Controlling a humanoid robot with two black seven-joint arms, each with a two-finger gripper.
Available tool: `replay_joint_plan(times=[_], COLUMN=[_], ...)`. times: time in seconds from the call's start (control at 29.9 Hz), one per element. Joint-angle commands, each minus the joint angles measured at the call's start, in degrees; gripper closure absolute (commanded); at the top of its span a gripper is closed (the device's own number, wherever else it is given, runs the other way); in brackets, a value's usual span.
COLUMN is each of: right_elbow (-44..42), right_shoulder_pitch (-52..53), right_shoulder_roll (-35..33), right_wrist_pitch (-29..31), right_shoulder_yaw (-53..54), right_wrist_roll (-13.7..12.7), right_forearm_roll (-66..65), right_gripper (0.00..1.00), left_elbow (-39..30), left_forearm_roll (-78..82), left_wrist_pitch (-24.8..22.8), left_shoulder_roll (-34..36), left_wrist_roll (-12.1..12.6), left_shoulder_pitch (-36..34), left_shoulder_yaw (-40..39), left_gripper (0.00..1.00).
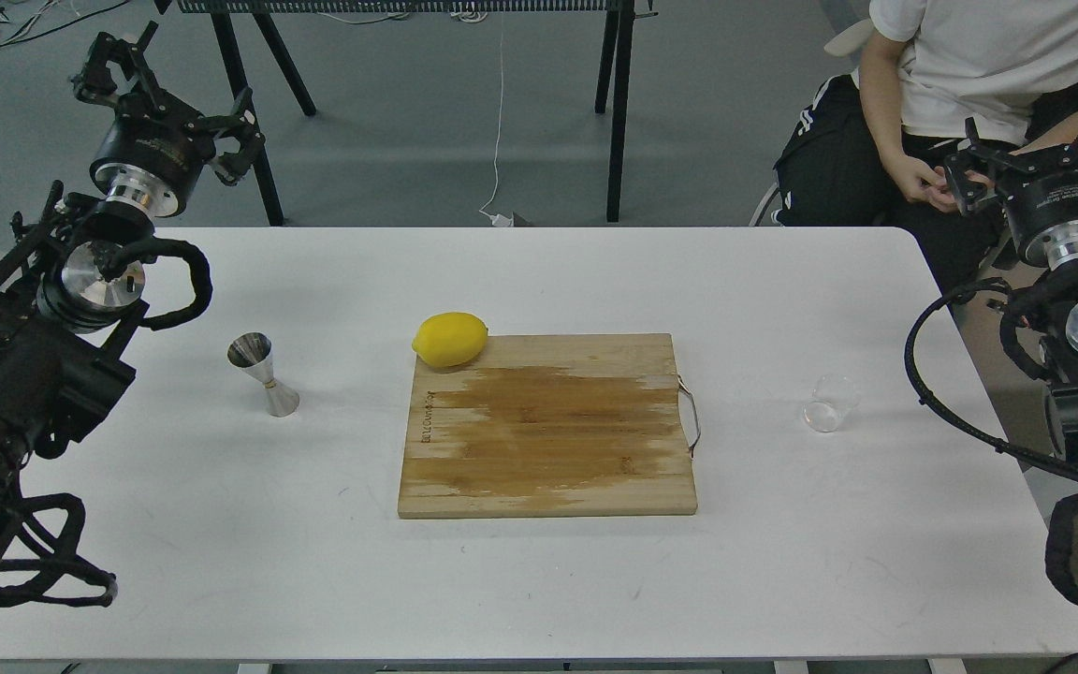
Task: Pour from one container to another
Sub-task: 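Lower the left arm from rest toward the metal jigger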
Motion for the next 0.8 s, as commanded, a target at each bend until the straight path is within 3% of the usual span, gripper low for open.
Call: replay_joint_plan(times=[0.0,0.23,0.4,0.6,0.77], right_elbow=[0.15,0.15,0.24,0.33,0.33], right_shoulder_pitch=[-0.12,0.23,-0.03,-0.74,-0.91], right_shoulder_roll=[-0.01,-0.1,-0.8,-2.12,-2.74], right_wrist_pitch=[0.0,0.0,0.0,0.0,0.0], right_shoulder_yaw=[-0.04,-1.88,-4.61,-4.52,-4.26], right_wrist_roll=[0.09,0.0,0.09,0.09,0.18], right_forearm_roll=[0.0,0.0,0.0,0.09,0.09], right_gripper=[0.0,0.0,0.0,0.0,0.0], left_elbow=[-2.59,-4.88,-13.31,-30.35,-50.63], left_forearm_roll=[-0.07,-0.51,0.28,3.61,16.95], left_wrist_pitch=[0.11,0.98,0.81,2.56,10.98], left_shoulder_roll=[0.83,2.41,7.23,20.06,29.64], left_wrist_roll=[0.1,0.01,-0.25,-1.39,-5.87], left_shoulder_pitch=[0.41,1.29,4.8,8.66,16.3], left_shoulder_yaw=[0.01,-0.08,3.16,10.29,10.38], left_gripper=[0.0,0.0,0.0,0.0,0.0])
